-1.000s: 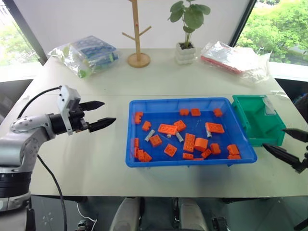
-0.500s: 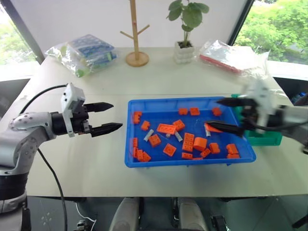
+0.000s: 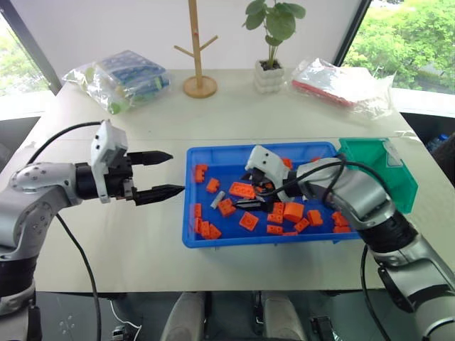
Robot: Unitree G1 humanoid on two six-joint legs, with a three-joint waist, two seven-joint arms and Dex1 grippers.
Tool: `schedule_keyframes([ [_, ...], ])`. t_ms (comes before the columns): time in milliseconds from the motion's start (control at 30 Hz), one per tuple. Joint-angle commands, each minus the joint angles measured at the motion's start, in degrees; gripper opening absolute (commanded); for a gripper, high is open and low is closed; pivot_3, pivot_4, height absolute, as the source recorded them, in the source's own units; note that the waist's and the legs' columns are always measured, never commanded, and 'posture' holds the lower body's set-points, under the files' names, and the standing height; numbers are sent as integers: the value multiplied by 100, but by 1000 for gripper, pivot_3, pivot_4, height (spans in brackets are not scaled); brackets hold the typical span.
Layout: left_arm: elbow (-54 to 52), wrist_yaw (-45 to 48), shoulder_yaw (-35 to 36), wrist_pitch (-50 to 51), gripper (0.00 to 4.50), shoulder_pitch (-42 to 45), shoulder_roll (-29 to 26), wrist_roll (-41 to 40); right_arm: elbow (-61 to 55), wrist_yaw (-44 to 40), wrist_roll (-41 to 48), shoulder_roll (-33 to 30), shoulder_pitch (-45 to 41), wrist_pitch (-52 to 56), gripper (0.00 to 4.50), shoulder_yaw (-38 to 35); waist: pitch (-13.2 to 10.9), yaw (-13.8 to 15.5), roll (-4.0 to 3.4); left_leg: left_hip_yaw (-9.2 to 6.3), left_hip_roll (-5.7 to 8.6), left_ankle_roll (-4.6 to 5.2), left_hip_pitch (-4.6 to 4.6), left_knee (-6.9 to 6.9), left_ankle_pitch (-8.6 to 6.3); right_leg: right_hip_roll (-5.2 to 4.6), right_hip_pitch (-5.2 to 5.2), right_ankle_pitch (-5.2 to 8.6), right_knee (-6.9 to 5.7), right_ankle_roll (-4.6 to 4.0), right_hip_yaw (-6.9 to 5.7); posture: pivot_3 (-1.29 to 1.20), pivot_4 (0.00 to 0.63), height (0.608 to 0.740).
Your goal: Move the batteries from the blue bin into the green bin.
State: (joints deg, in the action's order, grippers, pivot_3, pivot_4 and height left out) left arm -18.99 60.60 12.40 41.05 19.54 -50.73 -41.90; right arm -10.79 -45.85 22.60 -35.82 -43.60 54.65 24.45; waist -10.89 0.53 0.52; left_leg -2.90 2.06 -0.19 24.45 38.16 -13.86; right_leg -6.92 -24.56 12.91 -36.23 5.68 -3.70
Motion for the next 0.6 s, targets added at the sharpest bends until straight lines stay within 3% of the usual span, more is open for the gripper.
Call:
schedule_keyframes([
  [33, -245, -95, 218, -1, 4500, -85, -60, -118, -88, -161, -35, 185, -353, -43, 4423, -73, 0, -26, 0, 0, -1, 0, 0, 0, 0, 1, 0, -1, 0, 1, 0, 0, 150, 692],
  [267, -264, -225, 198, -10, 4500, -69, -34, -188, 497, -878, -661, 281, -922, -805, 4423, 538, -1, -55, -1, -2, -2, -1, -3, -1, 1, 6, -1, -2, -5, 3, 0, 0, 150, 692],
  [433, -191, -256, 166, -54, 4500, 16, -36, -180, 1671, -2015, -1426, 328, -1660, -2352, 4423, 1129, -1, -140, -2, -2, 3, -3, -4, -1, 2, 7, -1, -2, -8, 5, -1, 0, 150, 692],
  [600, -291, -358, 288, -37, 4500, -55, -26, -235, 3033, -2719, -1837, 763, -2190, -3850, 4423, 1151, -1, -168, -2, -1, 5, -9, -6, -4, 5, 11, -5, -3, -13, 5, 0, 0, 150, 692],
])
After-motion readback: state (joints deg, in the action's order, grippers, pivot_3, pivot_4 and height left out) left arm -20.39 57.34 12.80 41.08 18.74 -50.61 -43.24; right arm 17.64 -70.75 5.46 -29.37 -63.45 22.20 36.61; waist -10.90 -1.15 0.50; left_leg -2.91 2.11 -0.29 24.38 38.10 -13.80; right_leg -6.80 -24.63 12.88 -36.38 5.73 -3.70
